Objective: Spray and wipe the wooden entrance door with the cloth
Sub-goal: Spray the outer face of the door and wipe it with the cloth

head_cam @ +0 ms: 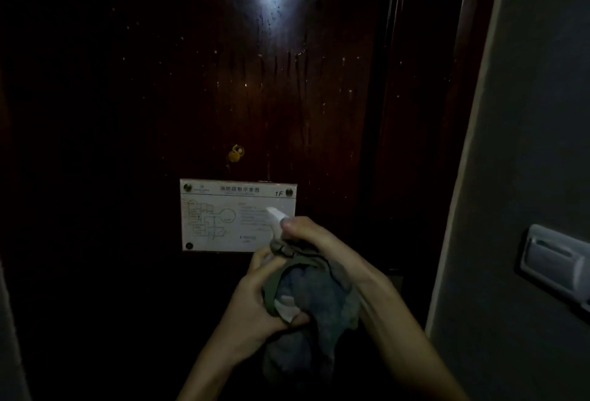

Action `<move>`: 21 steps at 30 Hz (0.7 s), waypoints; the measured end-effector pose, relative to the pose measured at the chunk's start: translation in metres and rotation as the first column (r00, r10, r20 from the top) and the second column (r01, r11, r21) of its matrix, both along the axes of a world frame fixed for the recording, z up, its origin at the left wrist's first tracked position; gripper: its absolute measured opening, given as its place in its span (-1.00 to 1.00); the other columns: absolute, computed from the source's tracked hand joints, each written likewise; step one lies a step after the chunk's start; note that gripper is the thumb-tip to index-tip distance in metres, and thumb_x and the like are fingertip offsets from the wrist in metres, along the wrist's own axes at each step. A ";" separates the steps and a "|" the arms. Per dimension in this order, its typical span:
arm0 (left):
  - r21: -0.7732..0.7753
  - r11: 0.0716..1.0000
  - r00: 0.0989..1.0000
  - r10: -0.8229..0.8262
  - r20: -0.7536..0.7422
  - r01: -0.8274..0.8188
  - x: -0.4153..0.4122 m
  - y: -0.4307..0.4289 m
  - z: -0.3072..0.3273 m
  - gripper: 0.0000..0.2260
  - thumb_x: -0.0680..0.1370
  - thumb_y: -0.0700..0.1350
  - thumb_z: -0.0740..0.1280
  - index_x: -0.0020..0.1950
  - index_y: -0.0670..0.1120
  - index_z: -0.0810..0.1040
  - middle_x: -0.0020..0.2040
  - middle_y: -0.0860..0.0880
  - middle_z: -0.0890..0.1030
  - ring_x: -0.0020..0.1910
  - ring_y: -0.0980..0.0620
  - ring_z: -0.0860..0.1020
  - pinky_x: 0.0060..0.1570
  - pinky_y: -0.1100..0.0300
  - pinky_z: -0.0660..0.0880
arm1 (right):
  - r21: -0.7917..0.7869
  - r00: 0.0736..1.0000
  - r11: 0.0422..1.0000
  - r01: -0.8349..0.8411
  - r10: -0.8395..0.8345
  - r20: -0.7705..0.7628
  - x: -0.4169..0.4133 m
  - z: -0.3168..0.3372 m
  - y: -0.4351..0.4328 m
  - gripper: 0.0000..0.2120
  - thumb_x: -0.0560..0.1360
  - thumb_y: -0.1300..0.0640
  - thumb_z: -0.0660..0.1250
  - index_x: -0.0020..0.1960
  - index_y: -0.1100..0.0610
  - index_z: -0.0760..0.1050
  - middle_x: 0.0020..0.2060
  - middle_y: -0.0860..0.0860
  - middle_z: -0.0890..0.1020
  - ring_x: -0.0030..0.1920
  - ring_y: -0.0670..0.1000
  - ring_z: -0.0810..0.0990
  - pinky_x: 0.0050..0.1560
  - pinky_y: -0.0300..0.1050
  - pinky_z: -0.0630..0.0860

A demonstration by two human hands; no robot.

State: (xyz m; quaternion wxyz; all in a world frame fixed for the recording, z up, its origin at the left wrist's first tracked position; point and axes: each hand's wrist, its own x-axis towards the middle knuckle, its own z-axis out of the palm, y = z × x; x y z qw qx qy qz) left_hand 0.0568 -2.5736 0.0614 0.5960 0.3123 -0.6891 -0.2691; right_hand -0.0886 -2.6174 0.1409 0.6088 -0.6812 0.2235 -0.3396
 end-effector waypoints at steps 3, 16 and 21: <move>0.105 0.993 0.978 0.075 -0.195 -0.056 0.000 -0.003 0.004 -0.32 0.07 0.22 0.67 0.11 -0.01 0.69 0.18 -0.25 0.63 0.08 0.02 0.68 0.01 0.27 0.55 | -0.125 0.992 0.984 0.124 -0.125 -0.002 -0.009 -0.009 -0.002 -0.74 0.66 0.20 0.17 0.26 0.27 0.49 -0.22 -0.03 0.69 -0.26 -0.20 0.68 0.02 -0.17 0.59; 0.108 0.993 0.964 -0.026 -0.266 0.056 -0.005 -0.015 0.026 -0.26 0.07 0.16 0.64 0.18 -0.05 0.55 0.03 0.04 0.74 0.08 0.06 0.67 0.03 0.24 0.58 | -0.244 0.915 0.894 0.376 -0.317 0.250 -0.002 -0.065 0.021 -0.46 0.33 0.22 0.54 0.26 0.07 0.48 0.15 -0.01 0.68 0.20 -0.02 0.64 0.16 -0.18 0.54; 0.102 0.992 0.972 -0.051 -0.231 0.077 -0.005 -0.020 0.030 -0.33 0.19 0.08 0.59 0.22 0.01 0.43 0.07 0.03 0.69 0.11 0.00 0.64 0.11 0.09 0.57 | -0.205 0.885 0.878 0.432 -0.370 0.282 -0.005 -0.062 0.016 -0.50 0.36 0.25 0.52 0.26 0.06 0.50 0.14 -0.03 0.68 0.19 -0.03 0.64 0.18 -0.10 0.55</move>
